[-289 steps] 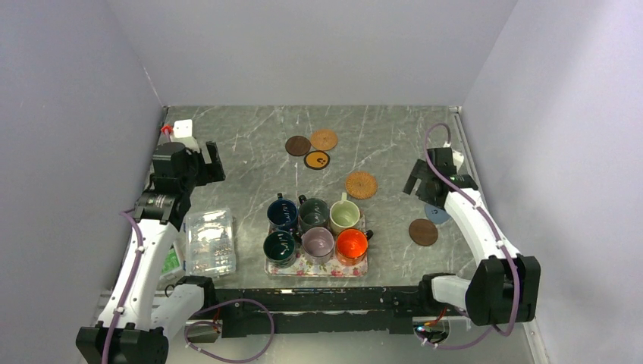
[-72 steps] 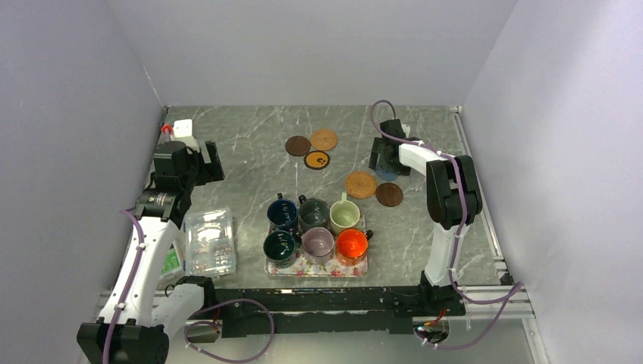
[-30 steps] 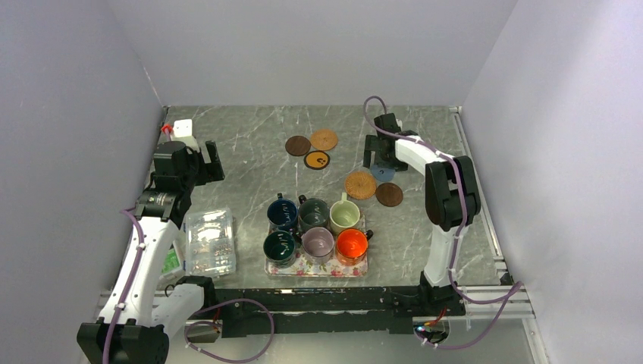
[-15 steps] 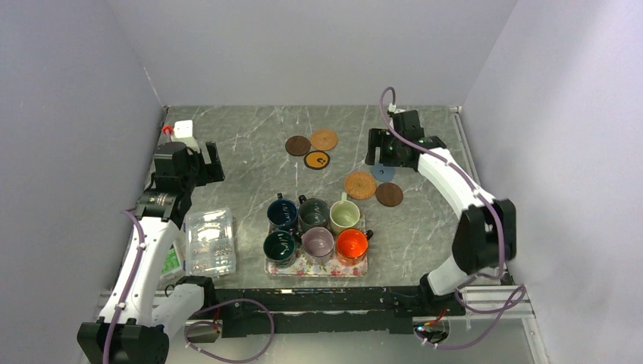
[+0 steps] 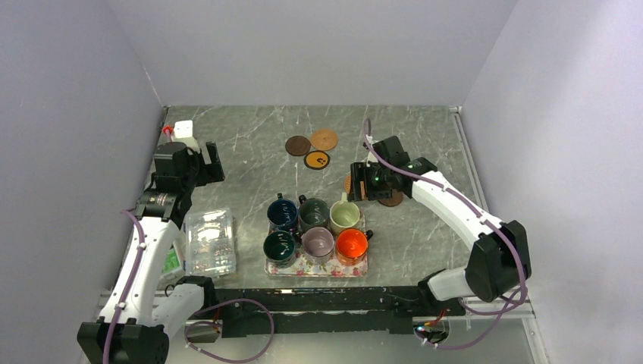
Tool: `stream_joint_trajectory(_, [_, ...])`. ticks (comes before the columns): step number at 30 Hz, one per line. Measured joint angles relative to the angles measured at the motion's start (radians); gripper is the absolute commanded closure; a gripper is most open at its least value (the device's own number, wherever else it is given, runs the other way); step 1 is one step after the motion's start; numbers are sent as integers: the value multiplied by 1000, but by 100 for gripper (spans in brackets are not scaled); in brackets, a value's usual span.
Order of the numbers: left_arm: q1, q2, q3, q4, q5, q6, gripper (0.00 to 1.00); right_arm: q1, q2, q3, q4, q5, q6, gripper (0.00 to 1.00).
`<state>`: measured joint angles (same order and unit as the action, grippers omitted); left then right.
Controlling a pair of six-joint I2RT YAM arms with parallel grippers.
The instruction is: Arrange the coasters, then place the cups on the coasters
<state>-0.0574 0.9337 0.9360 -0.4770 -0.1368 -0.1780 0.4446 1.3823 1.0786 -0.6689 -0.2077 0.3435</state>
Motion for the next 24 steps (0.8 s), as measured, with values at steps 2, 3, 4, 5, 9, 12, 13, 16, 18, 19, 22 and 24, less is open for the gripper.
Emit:
stream_joint_trajectory(2, [0, 0, 0, 0, 0, 0, 6, 25, 7, 0, -7, 18, 5, 33])
stream_joint_trajectory(3, [0, 0, 0, 0, 0, 0, 6, 33, 12, 0, -11, 25, 7, 34])
stream_joint_trajectory(4, [0, 0, 0, 0, 0, 0, 6, 45, 20, 0, -14, 36, 9, 35])
stream_joint_trajectory(5, [0, 0, 0, 0, 0, 0, 6, 57, 29, 0, -19, 51, 11, 36])
stream_joint_trajectory(9, [0, 0, 0, 0, 0, 0, 6, 103, 74, 0, -38, 120, 25, 42])
stream_joint_trajectory(12, [0, 0, 0, 0, 0, 0, 6, 135, 100, 0, -45, 162, 34, 50])
stream_joint_trajectory(13, [0, 0, 0, 0, 0, 0, 6, 146, 108, 0, -47, 178, 36, 54])
stream_joint_trajectory(16, [0, 1, 0, 0, 0, 0, 6, 171, 129, 0, -53, 216, 49, 66])
stream_joint_trajectory(18, [0, 2, 0, 0, 0, 0, 6, 185, 142, 0, -63, 242, 62, 70])
stream_joint_trajectory(19, [0, 4, 0, 0, 0, 0, 6, 188, 148, 0, -68, 257, 70, 74])
stream_joint_trajectory(22, [0, 6, 0, 0, 0, 0, 6, 191, 155, 0, -72, 279, 83, 87])
stream_joint_trajectory(24, [0, 6, 0, 0, -1, 0, 6, 191, 158, 2, -74, 290, 95, 98])
